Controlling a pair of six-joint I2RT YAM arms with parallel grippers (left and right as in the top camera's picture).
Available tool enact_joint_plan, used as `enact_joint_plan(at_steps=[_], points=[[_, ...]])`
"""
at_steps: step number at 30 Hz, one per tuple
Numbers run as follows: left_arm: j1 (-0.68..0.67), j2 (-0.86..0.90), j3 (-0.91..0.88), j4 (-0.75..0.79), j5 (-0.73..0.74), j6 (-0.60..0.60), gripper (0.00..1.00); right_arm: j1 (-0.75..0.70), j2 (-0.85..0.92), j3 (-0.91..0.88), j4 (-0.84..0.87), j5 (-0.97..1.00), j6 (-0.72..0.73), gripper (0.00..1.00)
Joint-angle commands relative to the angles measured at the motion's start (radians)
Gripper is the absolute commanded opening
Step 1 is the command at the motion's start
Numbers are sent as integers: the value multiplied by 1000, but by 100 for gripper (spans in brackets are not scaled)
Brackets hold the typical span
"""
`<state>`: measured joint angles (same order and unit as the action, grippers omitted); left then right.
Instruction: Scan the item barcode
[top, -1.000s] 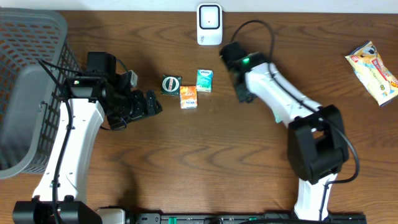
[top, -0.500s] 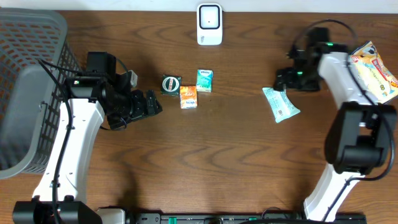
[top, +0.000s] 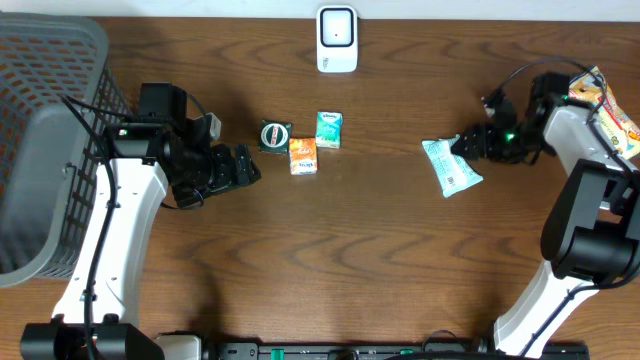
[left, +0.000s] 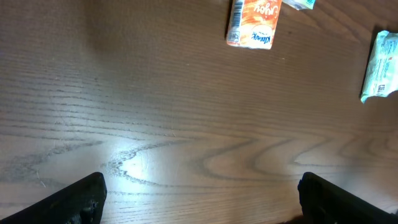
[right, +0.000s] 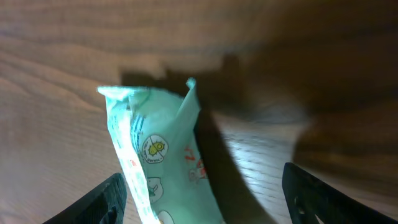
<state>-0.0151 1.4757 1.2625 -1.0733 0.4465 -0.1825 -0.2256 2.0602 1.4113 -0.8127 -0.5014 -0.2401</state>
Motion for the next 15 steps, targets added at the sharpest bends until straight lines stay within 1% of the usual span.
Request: enact_joint_plan(at_steps=[1, 2, 6, 8, 9, 13, 15], points=[[-2, 7, -2, -2, 6, 13, 98, 15, -5, -61, 35, -59, -19, 74], [-2, 7, -2, -2, 6, 13, 98, 18, -5, -77, 47, -59, -19, 70], [-2, 7, -2, -2, 6, 13, 98, 27, -5, -117, 76, -58, -11, 23], [-2, 7, -2, -2, 6, 13, 98, 27, -5, -115, 77, -58, 50, 6], [-2, 7, -2, -2, 6, 13, 98, 26, -5, -111, 77, -58, 81, 2], [-2, 7, -2, -2, 6, 13, 98, 27, -7, -62, 49, -58, 169, 2], [-2, 7, -2, -3, 6, 13, 98, 27, -9, -25, 14, -57, 180, 2]])
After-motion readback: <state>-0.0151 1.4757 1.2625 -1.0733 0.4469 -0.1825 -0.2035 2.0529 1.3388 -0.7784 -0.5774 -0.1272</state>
